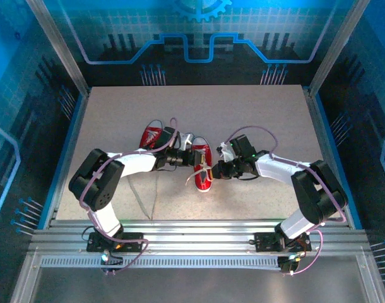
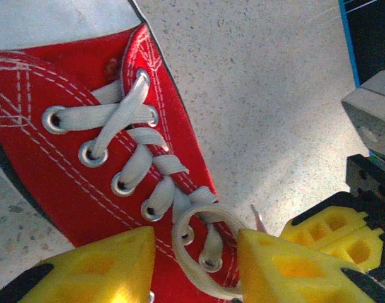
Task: Tie the shoes
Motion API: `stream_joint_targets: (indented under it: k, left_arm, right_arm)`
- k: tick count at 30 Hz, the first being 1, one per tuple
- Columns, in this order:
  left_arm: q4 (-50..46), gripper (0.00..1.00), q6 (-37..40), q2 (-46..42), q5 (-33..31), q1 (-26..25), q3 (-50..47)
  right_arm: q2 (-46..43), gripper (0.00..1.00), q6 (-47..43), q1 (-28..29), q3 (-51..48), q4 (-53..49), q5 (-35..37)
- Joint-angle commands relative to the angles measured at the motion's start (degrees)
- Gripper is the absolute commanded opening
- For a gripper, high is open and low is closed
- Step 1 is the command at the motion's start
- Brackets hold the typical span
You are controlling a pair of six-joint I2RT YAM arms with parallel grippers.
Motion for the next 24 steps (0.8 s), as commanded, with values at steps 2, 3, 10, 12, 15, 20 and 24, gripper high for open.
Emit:
stream_joint_targets:
  k: [2,3,10,12,15,20,24]
  left_arm:
    - [2.13,0.31,-1.76,0.64,2.92,0.12,-0.87]
    - [2.13,0.27,-1.74,0.51,2.96,0.07,-0.82]
    - [2.32,0.01,-0.29,-2.45,0.86,0.49,-2.6]
    - [1.89,0.0,0.64,-3.76,-0.15,0.58,-3.26]
    - [1.6,0.0,1.76,-5.36,-1.26,0.59,-4.27]
    - [2.05,0.0,2.6,-6.77,-2.38,0.67,-5.62]
    - [1.89,0.0,3.79,-7.41,-2.92,0.67,-6.35]
  right_arm:
    - [-1.5,0.0,-1.98,0.95,1.82,-2.43,1.34]
    - [-1.62,0.0,-2.3,0.91,2.15,-2.92,1.54]
    - [-2.49,0.0,-6.2,0.76,5.47,-9.51,4.04]
    - [-2.75,0.0,-7.21,0.66,5.48,-11.13,4.6]
    - [-2.81,0.0,-8.55,0.31,7.95,-13.16,5.21]
    - [-1.77,0.0,-11.34,-0.6,10.6,-17.01,6.41]
    - [-0.94,0.0,-13.49,-1.63,12.39,-19.6,7.43]
